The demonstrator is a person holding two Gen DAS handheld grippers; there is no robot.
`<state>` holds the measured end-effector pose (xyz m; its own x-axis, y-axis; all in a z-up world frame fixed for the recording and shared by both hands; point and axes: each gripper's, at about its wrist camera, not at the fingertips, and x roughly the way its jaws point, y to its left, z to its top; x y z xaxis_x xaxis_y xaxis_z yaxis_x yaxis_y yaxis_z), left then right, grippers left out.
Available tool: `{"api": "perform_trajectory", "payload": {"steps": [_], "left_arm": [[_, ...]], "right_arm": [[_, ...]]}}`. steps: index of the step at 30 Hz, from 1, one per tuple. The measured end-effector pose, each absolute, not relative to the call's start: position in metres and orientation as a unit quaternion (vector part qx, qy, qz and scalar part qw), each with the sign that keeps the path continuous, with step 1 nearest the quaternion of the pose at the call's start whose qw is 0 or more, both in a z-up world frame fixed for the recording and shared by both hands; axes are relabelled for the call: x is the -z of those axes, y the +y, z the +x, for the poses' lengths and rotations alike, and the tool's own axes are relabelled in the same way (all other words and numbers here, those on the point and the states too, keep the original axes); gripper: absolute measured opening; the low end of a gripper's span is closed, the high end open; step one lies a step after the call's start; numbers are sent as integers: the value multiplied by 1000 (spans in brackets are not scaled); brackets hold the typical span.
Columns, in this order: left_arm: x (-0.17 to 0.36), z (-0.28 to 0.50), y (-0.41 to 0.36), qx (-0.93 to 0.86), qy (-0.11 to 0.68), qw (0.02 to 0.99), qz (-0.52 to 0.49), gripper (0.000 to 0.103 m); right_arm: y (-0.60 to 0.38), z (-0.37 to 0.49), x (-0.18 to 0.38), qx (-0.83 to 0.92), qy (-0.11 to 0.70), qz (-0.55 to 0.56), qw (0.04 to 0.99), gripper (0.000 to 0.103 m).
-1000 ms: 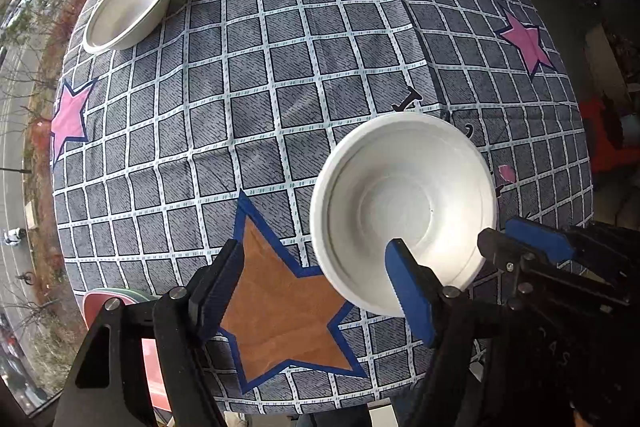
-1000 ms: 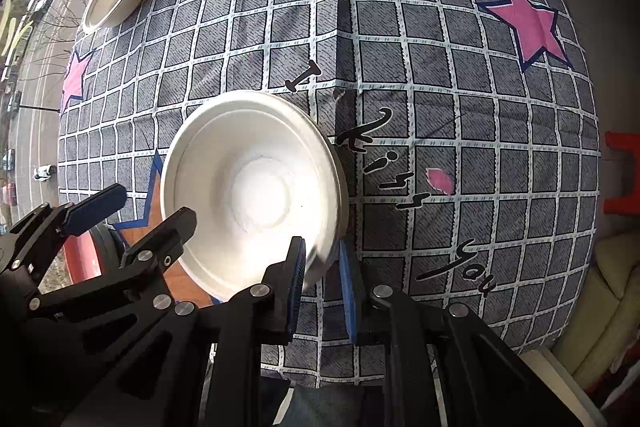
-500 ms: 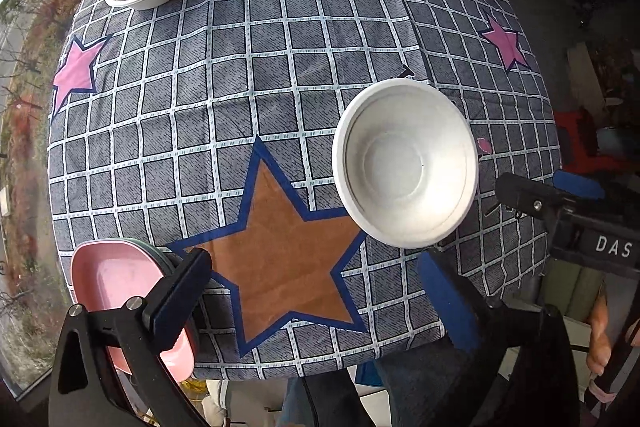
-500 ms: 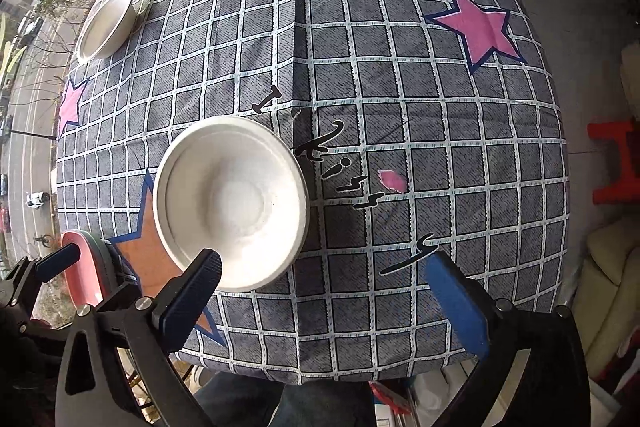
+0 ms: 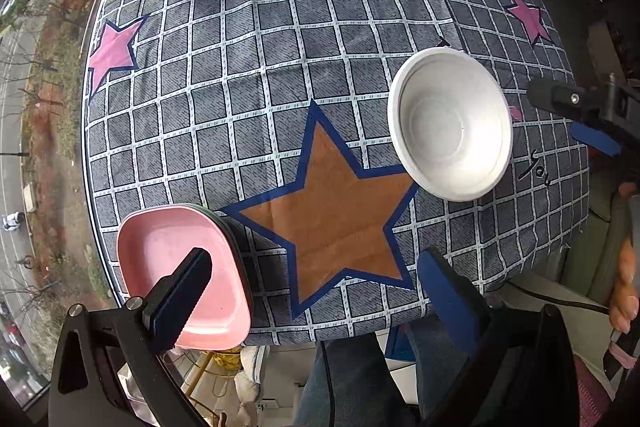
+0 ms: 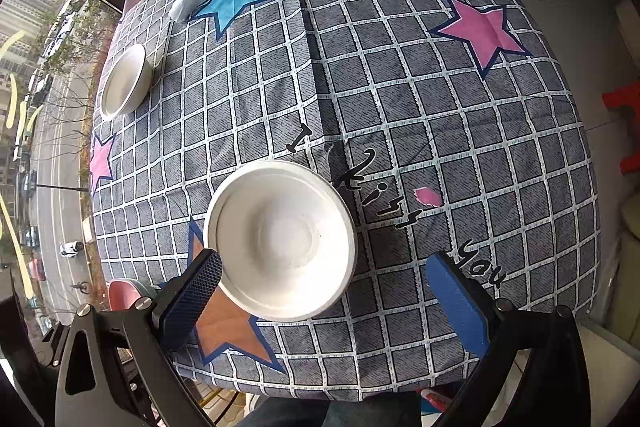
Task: Organize plates and bowls
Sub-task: 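Move the right gripper to the remaining white bowl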
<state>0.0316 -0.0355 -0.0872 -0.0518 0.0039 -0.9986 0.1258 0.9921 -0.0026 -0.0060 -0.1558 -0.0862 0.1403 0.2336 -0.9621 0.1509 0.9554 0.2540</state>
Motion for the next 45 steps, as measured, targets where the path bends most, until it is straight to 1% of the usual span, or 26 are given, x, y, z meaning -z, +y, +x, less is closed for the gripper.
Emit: {"api": "perform_trajectory", "payload": {"steps": [5,12,20,27,31,36,41,45], "left_arm": [[91,43,-49,39,736,672,73,103],[90,78,-84,38,737,668,92,103],[61,130,-110,16,702,708,74,103],[35,159,-102,-13,666,744,53,103],[33,174,-78,-33,655,753,43,103],[36,197,-13,-100,634,767,11,103],[58,230,58,-143,627,765,-21,103],[78,257,95,-156,629,761,-43,103]], "right_arm": [[-173,5,95,-28,657,178,732,103],[-203,35,102,-26,661,190,725,103],[-218,75,101,-54,674,166,718,103],[-200,104,93,-95,680,124,717,103],[-177,118,89,-114,686,94,713,103],[-133,137,80,-137,686,60,712,103],[-75,157,78,-147,689,31,709,103],[-30,184,84,-137,688,31,712,103]]}}
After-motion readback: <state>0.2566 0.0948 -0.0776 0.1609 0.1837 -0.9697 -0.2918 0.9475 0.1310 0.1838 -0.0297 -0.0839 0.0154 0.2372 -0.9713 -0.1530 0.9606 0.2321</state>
